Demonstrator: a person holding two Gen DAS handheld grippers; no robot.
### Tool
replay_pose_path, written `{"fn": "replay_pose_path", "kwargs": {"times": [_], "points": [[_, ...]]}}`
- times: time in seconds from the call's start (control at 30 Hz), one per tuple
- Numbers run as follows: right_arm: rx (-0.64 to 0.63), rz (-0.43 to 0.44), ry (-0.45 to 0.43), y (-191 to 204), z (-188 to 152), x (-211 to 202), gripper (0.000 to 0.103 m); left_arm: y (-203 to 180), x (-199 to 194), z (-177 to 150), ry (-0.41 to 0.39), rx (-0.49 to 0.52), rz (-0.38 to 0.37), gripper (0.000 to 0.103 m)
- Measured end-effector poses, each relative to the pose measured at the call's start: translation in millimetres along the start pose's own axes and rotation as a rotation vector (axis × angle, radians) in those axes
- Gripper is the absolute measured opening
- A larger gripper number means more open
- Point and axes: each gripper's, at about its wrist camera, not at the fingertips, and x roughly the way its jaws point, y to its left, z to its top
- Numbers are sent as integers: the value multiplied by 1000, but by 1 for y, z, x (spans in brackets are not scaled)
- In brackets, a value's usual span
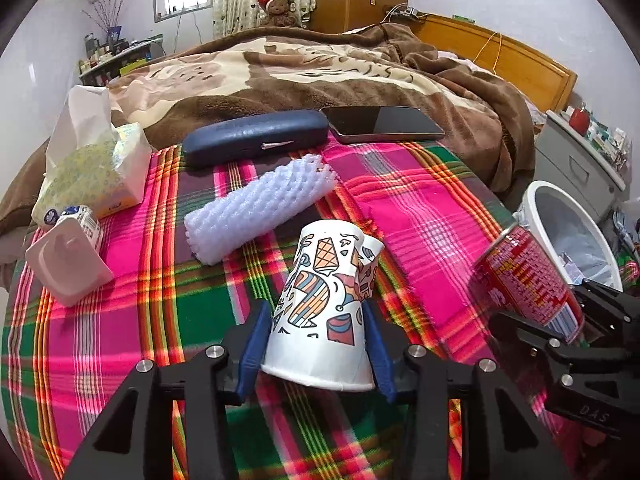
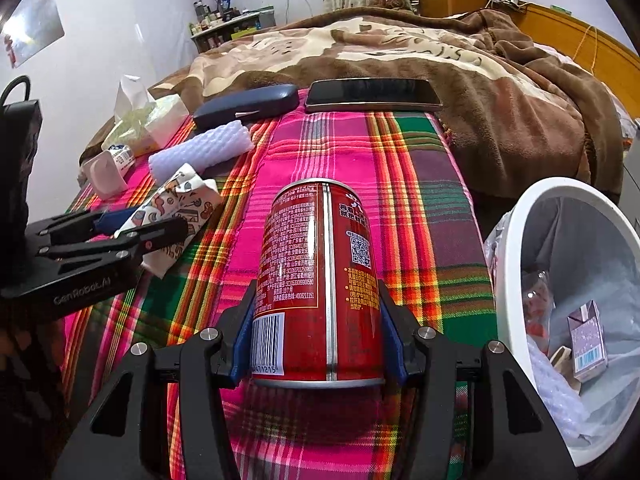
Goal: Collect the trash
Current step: 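Carry the red can and paper cup over the white bin and open both grippers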
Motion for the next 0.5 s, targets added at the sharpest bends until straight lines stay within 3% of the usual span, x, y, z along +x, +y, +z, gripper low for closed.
{"fn": "replay_pose_path", "kwargs": {"times": [0.5], "points": [[41,10,-52,-10,-10,-33,54,-27,-44,-20,-54,-24,-27,47]]}}
